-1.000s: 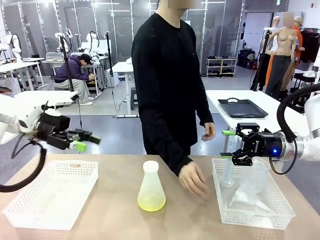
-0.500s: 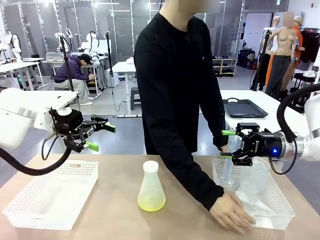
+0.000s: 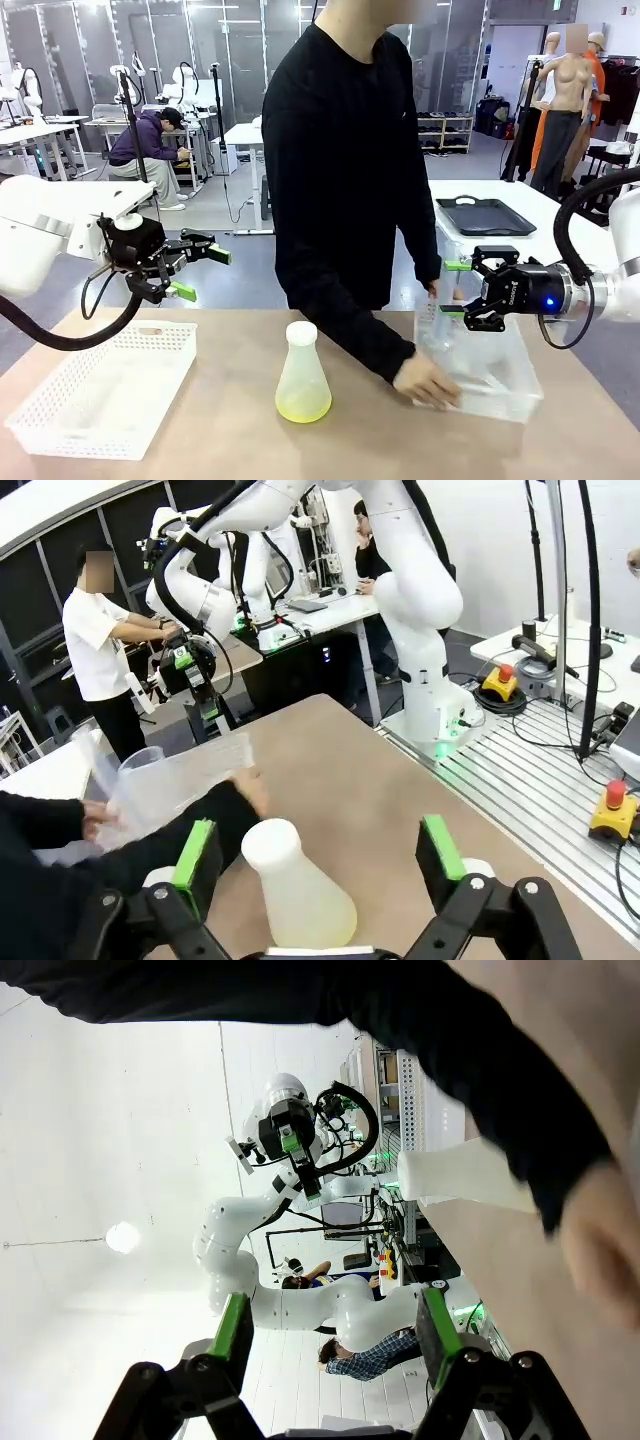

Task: Prepare the solutions needed for the experiment.
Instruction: When the human places the Big flask in the center of the table, pick up the Big flask and place it in the left Organizing basket.

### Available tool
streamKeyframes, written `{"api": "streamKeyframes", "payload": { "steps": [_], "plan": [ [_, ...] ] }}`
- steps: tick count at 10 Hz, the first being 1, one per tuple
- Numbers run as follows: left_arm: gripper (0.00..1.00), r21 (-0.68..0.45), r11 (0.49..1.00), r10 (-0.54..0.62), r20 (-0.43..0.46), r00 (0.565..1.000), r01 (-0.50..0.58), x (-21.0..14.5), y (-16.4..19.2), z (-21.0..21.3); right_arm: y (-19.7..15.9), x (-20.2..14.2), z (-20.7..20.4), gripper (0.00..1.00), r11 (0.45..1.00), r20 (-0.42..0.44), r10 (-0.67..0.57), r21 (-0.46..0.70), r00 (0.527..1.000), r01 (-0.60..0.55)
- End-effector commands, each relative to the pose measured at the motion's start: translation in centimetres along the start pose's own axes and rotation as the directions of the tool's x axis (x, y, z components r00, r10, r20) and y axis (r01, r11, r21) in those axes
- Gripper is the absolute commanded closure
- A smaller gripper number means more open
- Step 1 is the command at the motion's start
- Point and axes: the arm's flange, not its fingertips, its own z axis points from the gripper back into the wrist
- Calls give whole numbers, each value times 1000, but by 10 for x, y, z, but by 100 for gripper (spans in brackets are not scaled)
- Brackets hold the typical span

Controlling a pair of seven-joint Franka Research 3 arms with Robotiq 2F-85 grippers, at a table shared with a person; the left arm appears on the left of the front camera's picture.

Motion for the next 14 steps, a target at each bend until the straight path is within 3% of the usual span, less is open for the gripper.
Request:
{"api": "streamKeyframes", "payload": {
  "steps": [1,3,6,9,12,14],
  "plan": [
    [0,-73,996,-50,78,996,56,-15,31,-7,1,0,-1,17,1000,-2,3,-2,1000,-3],
    [0,-130,987,-67,167,984,90,-23,54,-36,1,0,-1,17,1000,-2,3,-2,1000,-3],
    [0,-240,970,51,318,947,28,-42,80,-85,1,0,-1,17,1000,-2,3,-2,1000,-3],
    [0,-280,960,95,293,951,-9,-69,99,-103,1,0,-1,17,1000,-2,3,-2,1000,-3],
    [0,-313,950,120,343,932,-7,-100,123,-103,1,0,-1,17,1000,-2,3,-2,1000,-3],
    [0,-331,943,155,308,938,-47,-123,135,-99,1,0,-1,17,1000,-2,3,-2,1000,-3]
  ]
}}
